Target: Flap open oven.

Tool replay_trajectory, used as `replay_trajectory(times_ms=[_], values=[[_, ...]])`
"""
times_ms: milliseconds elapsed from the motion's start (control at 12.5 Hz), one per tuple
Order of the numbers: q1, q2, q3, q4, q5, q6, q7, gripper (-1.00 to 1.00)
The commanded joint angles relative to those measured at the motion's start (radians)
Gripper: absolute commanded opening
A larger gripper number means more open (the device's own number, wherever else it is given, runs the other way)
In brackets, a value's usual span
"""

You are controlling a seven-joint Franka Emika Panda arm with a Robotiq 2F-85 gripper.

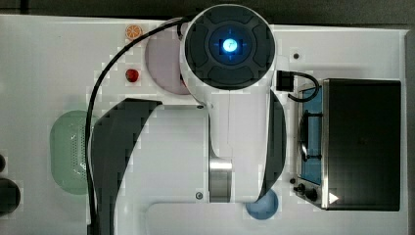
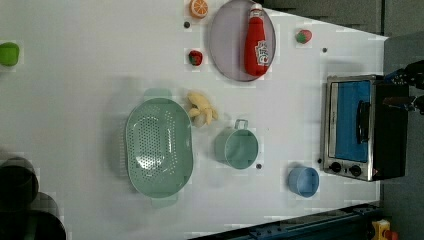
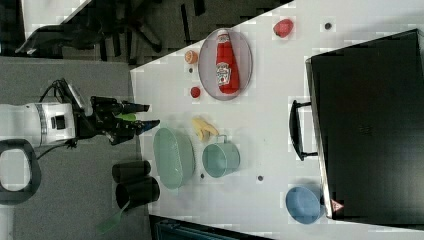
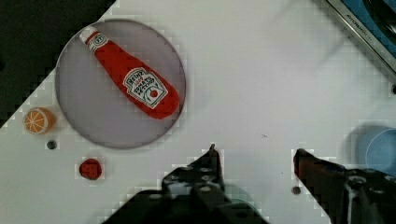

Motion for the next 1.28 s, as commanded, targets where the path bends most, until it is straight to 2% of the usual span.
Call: replay_trajectory(times_ms=[80, 240, 560, 640, 1120, 1200, 1280], values=[[-0.015, -0.303, -0.064, -0.166, 0.01, -0.133, 0.021, 0.59], [-0.015, -0.303, -0.063, -0.166, 0.01, -0.133, 0.021, 0.99], [-0.015, -0.303, -0.063, -0.166, 0.01, -0.133, 0.021, 1.0], [-0.015, -0.303, -0.063, -0.166, 0.01, -0.133, 0.021, 0.9], [-0.017, -0.302, -0.069, -0.182, 0.01, -0.134, 0.018, -0.55], [-0.017, -0.303, -0.075, -0.192, 0.01, -0.134, 0.012, -0.65], [-0.018, -0.302, -0.084, -0.206, 0.009, -0.134, -0.018, -0.65]])
